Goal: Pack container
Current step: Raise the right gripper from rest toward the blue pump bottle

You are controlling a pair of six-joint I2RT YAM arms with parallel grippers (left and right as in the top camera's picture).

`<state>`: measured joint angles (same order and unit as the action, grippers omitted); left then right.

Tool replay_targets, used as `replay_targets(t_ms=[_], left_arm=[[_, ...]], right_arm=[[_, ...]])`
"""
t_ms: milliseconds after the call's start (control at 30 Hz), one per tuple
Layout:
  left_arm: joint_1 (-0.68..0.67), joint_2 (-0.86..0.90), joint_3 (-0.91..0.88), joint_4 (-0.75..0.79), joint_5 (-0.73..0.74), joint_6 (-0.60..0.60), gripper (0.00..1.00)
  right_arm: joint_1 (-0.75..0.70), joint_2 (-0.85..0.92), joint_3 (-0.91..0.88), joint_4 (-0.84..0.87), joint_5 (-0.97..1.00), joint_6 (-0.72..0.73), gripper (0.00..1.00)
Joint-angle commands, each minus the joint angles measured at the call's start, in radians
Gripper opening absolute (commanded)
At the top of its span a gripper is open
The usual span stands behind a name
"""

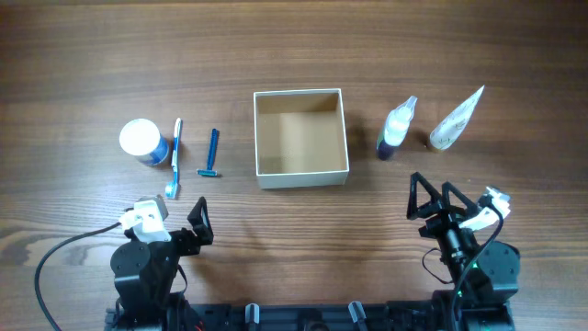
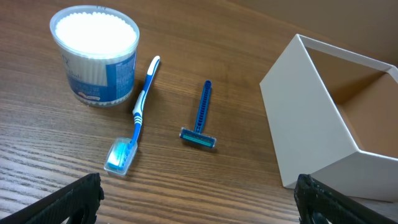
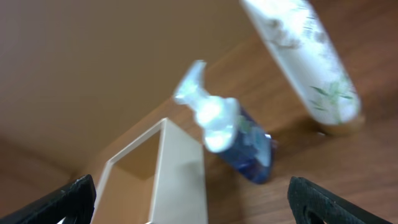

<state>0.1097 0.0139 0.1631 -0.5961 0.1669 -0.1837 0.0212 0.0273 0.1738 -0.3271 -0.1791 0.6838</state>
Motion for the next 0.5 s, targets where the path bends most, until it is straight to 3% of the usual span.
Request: replay_targets(t_ms=[0, 167, 367, 467], left_arm=[[0.004, -0.008, -0.007, 0.006, 0.016, 0.019, 1.00], [0.004, -0.008, -0.007, 0.006, 0.016, 0.019, 1.00], [0.004, -0.008, -0.007, 0.006, 0.016, 0.019, 1.00], [0.004, -0.008, -0.007, 0.006, 0.016, 0.019, 1.00]], right_arm=[[0.004, 0.106, 0.179, -0.004, -0.097, -0.159, 1.00], [0.004, 0.447, 0.592, -0.240, -0.087, -0.320, 1.00], [0.004, 0.991, 1.272, -0.741, -0.114, -0.500, 1.00], [0.004, 1.136, 1.405, -0.811, -0.261, -0.605, 1.00]])
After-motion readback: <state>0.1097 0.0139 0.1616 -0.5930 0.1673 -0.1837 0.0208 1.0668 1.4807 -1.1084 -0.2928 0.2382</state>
